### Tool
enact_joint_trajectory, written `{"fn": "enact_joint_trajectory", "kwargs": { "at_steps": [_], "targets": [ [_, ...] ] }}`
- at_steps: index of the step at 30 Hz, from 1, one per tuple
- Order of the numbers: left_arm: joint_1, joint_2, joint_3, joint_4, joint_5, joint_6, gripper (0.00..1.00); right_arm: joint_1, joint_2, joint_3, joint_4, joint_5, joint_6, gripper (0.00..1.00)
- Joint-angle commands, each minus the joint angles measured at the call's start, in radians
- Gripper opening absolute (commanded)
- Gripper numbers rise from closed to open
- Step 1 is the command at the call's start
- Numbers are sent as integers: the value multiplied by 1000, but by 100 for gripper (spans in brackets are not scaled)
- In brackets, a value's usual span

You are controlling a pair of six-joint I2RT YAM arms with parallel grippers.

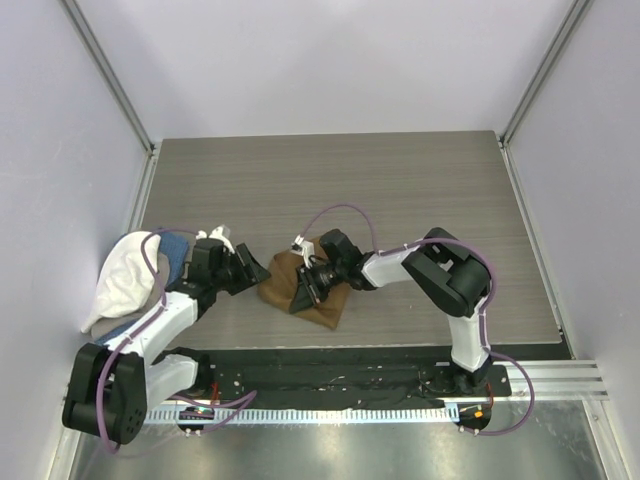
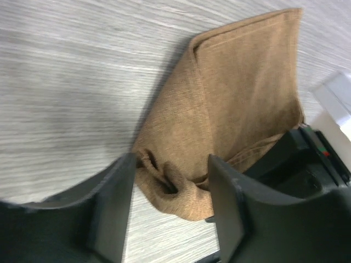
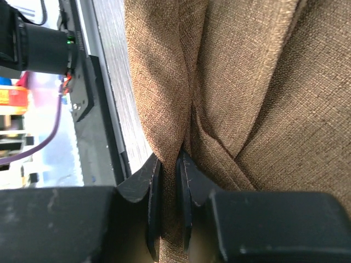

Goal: Fold the napkin, place the utensils inside, and roll it up
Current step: Roll the napkin with the utensil

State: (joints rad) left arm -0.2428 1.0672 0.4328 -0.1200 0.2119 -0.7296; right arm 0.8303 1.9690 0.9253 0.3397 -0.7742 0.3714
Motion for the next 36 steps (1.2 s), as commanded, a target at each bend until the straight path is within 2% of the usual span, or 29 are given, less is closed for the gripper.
{"fn": "enact_joint_trajectory", "kwargs": {
  "at_steps": [1, 4, 7, 8, 10, 15, 19, 21, 27, 31, 32, 34, 35, 36],
  "targets": [
    [-1, 4, -35, 170, 63, -24, 53, -22, 74, 15, -166, -30, 9, 16],
    [-1, 23, -57, 198, 69, -27, 42, -37, 90, 24, -166, -34, 18, 16],
    [-1, 51, -66, 206, 60, -22, 24, -45, 88, 30, -166, -31, 24, 16],
    [-1, 60, -68, 210, 57, -19, 15, -46, 84, 33, -171, -22, 26, 16],
    [-1, 92, -63, 204, 53, -13, 1, -46, 67, 46, -183, -17, 23, 16],
    [-3, 164, -31, 172, 58, 4, 0, -46, 7, 92, -286, 58, -11, 21],
    [-1, 217, -3, 125, 50, 27, 0, -46, -67, 119, -332, 116, -40, 33],
    [-1, 238, 12, 123, 60, 30, 0, -43, -110, 144, -416, 144, -60, 41],
    [-1, 290, 44, 71, 61, 33, 0, -10, -231, 178, -515, 315, -173, 57],
    [-1, 303, 60, 49, 50, 33, 0, 84, -317, 147, -489, 501, -288, 64],
    [-3, 309, 63, 43, 49, 33, 0, 111, -331, 138, -463, 614, -339, 64],
    [-3, 310, 69, 26, 40, 32, 0, 205, -360, 103, -406, 746, -402, 67],
    [-1, 312, 69, 23, 35, 30, 0, 237, -363, 93, -384, 876, -455, 68],
    [-1, 312, 70, 20, 27, 29, 0, 284, -363, 69, -363, 923, -482, 69]
  ]
}}
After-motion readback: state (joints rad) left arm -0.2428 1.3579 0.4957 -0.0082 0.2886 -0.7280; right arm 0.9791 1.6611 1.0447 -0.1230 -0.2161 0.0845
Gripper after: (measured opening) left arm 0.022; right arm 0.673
